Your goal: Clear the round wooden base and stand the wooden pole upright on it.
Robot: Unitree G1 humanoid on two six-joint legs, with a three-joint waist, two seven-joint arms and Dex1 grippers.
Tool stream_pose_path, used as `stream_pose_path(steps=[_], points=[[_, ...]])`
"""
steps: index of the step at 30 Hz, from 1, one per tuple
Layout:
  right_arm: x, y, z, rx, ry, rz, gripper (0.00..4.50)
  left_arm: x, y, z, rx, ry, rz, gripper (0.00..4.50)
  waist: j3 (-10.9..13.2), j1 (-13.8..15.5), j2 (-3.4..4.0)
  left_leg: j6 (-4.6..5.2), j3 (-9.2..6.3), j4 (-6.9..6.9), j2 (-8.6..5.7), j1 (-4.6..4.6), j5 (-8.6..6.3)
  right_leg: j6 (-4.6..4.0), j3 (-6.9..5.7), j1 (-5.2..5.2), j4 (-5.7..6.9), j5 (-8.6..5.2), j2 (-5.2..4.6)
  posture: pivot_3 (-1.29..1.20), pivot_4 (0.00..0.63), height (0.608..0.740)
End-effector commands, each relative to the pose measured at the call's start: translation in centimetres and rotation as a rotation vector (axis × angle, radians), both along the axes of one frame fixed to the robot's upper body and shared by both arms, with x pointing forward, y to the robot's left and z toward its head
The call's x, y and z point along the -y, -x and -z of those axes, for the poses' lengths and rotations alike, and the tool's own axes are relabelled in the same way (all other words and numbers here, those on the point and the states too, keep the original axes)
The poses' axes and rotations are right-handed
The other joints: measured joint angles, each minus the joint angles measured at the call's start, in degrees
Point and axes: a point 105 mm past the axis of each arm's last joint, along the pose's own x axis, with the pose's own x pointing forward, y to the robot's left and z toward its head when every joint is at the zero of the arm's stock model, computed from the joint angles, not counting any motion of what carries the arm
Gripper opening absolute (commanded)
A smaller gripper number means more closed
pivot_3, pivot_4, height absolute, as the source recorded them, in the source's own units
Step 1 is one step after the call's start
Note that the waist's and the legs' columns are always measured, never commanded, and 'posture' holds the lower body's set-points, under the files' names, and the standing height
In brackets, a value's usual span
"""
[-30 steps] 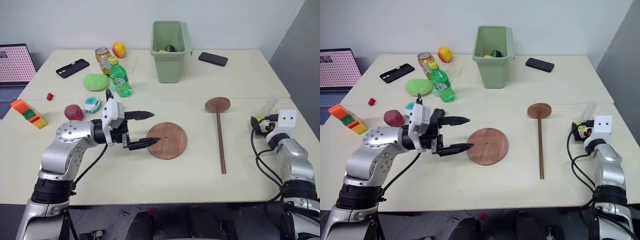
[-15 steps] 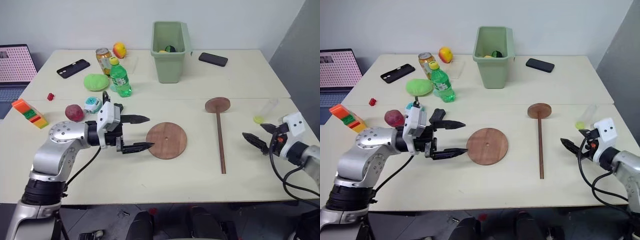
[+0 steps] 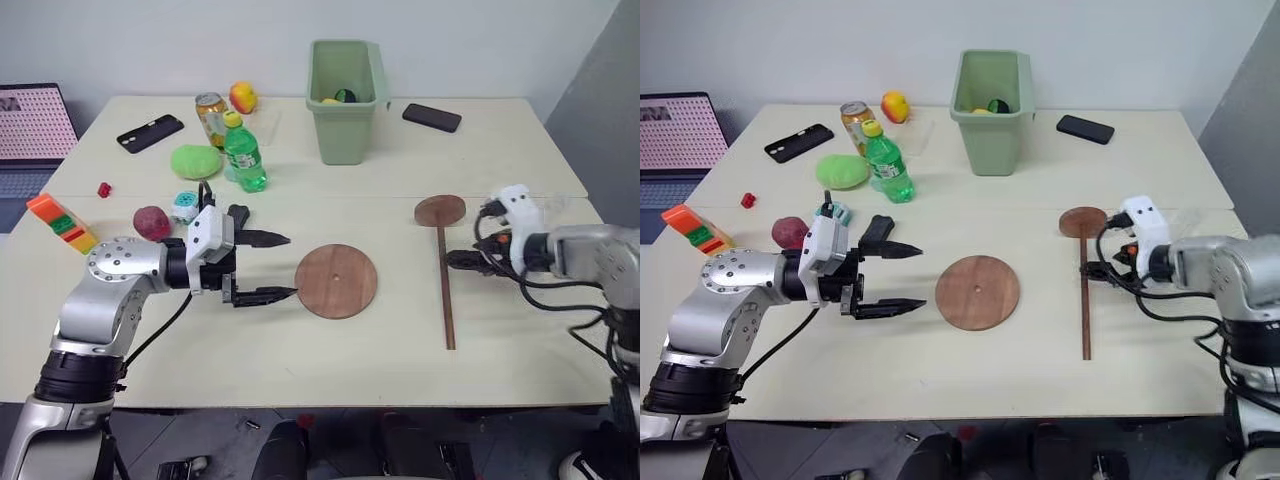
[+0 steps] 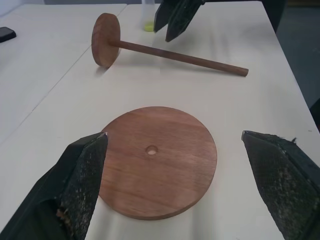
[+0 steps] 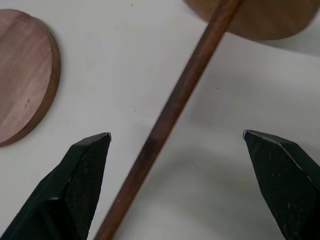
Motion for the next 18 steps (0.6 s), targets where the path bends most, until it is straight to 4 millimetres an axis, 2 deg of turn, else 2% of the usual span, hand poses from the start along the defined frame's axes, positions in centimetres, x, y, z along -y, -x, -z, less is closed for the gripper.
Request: stream_pose_path(steps=[1,7,11,12,18], points=[[-0.2,0.0,0.2,-0.070,0.005,0.015,4.45,0.6,0.4,-0.8,0.045,-0.002,0.023,4.50,0.0,0.1,0.00,0.00,-0.02,0.00,0.00,0.00,0.00,0.00,-0.02,0.00,0.00,0.00,0.00,0.00,0.150,0.740],[-1.5,-0.2,2.6,-0.154,0.026,0.000,4.45,0.5,0.5,-0.6,0.044,-0.007,0.017,4.50,0.0,-0.1,0.00,0.01,0.01,0.00,0.01,0.00,0.00,0.00,0.01,-0.03,0.04,0.00,0.01,0.00,0.150,0.740],[-2.2,-0.5,3.7,-0.185,0.020,0.005,3.61,0.6,0.3,-0.7,0.053,-0.008,0.013,4.50,-0.1,-0.4,-0.09,0.01,0.01,0.02,0.02,0.06,0.00,0.00,0.01,0.01,0.08,0.00,0.02,0.00,0.150,0.740],[-2.3,-0.6,3.8,-0.188,0.016,0.004,3.48,0.6,0.2,-0.7,0.054,-0.008,0.013,4.50,-0.1,-0.7,-0.11,0.01,0.01,0.02,0.03,0.08,0.00,-0.01,0.02,0.02,0.09,0.00,0.03,0.00,0.150,0.740],[-2.9,-0.7,3.2,-0.179,0.003,-0.007,1.96,0.6,0.2,-0.7,0.061,-0.008,0.012,4.50,-0.1,-1.7,-0.12,0.01,-0.02,0.00,0.07,0.10,0.00,-0.01,0.00,0.02,0.12,0.00,0.08,0.00,0.150,0.740]])
